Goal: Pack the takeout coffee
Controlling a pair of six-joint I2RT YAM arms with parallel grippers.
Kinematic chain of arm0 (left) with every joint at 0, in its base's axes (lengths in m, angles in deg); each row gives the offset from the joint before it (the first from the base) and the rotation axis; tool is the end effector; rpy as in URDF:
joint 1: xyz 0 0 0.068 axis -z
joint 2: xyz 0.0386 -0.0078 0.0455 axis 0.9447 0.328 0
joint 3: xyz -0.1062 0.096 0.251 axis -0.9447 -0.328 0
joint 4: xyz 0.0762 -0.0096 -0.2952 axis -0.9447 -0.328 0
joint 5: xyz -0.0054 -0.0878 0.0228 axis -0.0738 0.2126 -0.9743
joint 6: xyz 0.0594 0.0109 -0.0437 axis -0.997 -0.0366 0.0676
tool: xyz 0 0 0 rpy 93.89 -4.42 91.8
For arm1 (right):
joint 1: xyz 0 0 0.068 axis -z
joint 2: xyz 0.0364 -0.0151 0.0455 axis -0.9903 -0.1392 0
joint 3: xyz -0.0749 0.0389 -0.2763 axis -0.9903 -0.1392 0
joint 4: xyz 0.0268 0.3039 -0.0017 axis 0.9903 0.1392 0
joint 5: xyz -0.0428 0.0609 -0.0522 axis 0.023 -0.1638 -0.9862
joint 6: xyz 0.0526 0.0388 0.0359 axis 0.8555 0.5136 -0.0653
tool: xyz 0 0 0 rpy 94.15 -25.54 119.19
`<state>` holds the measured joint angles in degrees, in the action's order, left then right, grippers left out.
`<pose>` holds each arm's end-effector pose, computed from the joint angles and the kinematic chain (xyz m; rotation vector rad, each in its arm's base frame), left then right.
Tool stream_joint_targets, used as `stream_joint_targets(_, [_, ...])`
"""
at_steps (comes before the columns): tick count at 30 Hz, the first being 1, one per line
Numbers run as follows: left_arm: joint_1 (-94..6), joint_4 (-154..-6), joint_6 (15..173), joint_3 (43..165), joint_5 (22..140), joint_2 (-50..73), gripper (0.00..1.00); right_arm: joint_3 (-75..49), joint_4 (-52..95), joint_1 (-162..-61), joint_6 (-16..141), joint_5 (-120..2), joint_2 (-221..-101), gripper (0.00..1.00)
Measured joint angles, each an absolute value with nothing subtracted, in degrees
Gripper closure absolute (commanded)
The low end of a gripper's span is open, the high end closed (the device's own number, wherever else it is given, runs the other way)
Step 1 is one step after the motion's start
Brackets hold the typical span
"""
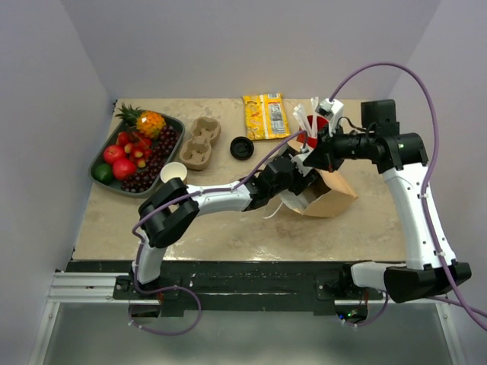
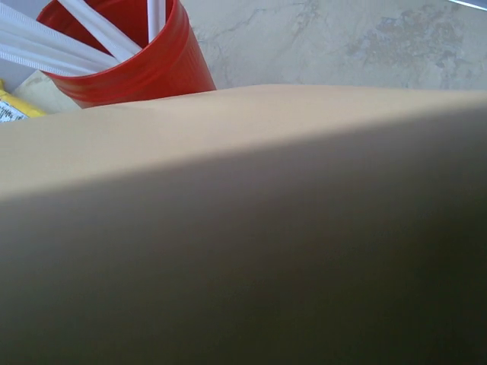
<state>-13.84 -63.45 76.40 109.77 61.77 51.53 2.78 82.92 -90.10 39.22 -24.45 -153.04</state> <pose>0.3016 -0.4432 0.1991 0.8776 1.6924 -0.4356 0.2738 0.0816 0.4478 -0.8153 2.0530 0.7729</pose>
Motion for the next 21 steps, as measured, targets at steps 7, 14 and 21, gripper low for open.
stream_joint_targets(7, [-13.62, -63.38, 76.49, 110.95, 61.7, 51.97, 1.0, 2.76, 85.21, -91.21, 40.0, -20.63, -153.02, 1.0])
stream_joint_targets(14, [-13.6, -62.81, 77.06, 110.66, 61.75, 51.84, 1.0, 2.78, 85.34, -91.26, 40.86, -20.72, -153.08, 1.0])
stream_joint_targets(21, [-13.62, -61.57, 79.92, 109.64, 61.59, 51.53, 1.0, 3.96, 86.09, -91.28, 41.12, -20.69, -154.13, 1.0])
